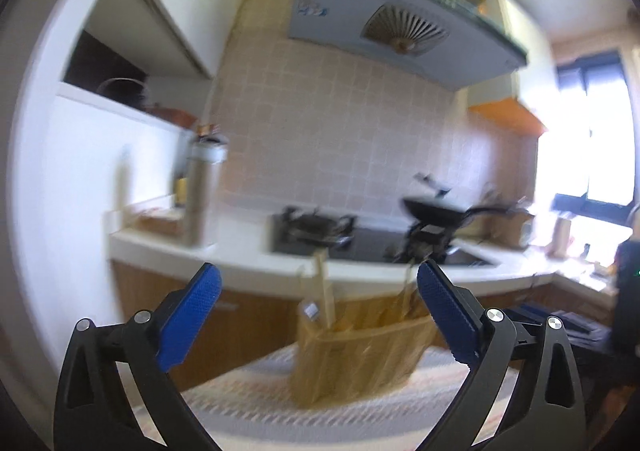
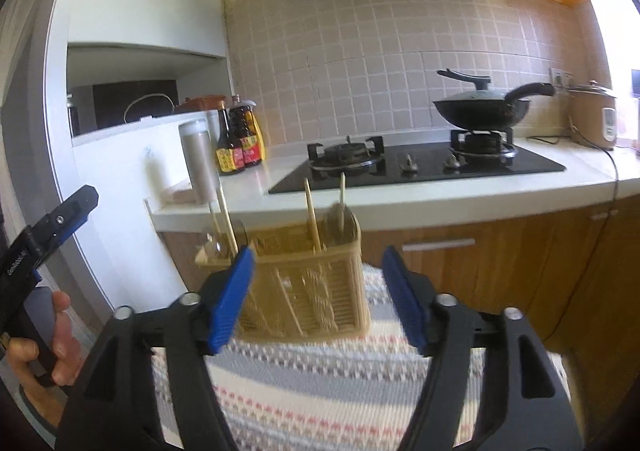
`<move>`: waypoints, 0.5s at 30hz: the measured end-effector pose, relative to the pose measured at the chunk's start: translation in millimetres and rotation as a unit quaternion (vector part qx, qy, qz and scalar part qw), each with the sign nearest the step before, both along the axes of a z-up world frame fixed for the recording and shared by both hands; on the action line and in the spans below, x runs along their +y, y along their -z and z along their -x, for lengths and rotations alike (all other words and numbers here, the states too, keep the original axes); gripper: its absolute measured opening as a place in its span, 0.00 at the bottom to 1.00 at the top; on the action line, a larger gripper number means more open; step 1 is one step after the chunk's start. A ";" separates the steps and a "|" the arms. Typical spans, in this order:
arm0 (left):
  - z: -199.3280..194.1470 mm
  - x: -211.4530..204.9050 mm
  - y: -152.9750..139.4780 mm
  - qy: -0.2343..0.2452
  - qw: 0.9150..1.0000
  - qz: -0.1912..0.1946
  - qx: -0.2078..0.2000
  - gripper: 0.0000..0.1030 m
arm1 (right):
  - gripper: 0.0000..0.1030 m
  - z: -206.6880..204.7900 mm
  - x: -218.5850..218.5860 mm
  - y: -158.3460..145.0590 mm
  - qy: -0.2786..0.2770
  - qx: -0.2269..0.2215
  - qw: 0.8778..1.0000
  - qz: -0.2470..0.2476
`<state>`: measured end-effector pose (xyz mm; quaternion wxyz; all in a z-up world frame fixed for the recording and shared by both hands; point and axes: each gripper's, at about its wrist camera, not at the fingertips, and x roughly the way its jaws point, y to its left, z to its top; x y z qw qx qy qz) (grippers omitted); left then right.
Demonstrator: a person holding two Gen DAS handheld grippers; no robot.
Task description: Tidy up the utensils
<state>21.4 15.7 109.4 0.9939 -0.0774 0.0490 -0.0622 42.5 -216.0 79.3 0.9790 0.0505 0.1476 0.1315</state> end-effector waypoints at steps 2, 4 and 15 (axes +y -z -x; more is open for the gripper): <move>14.5 -3.0 11.9 -0.014 1.000 -0.014 0.003 0.92 | 0.76 12.8 2.1 10.1 0.010 -0.003 1.000 0.011; 23.5 -5.8 23.3 -0.022 1.000 -0.019 0.007 0.92 | 0.79 22.3 4.1 20.1 0.015 -0.002 1.000 0.015; 34.4 -15.5 86.7 -0.052 0.997 -0.038 0.041 0.92 | 0.92 40.3 8.4 66.3 0.088 -0.022 0.996 0.024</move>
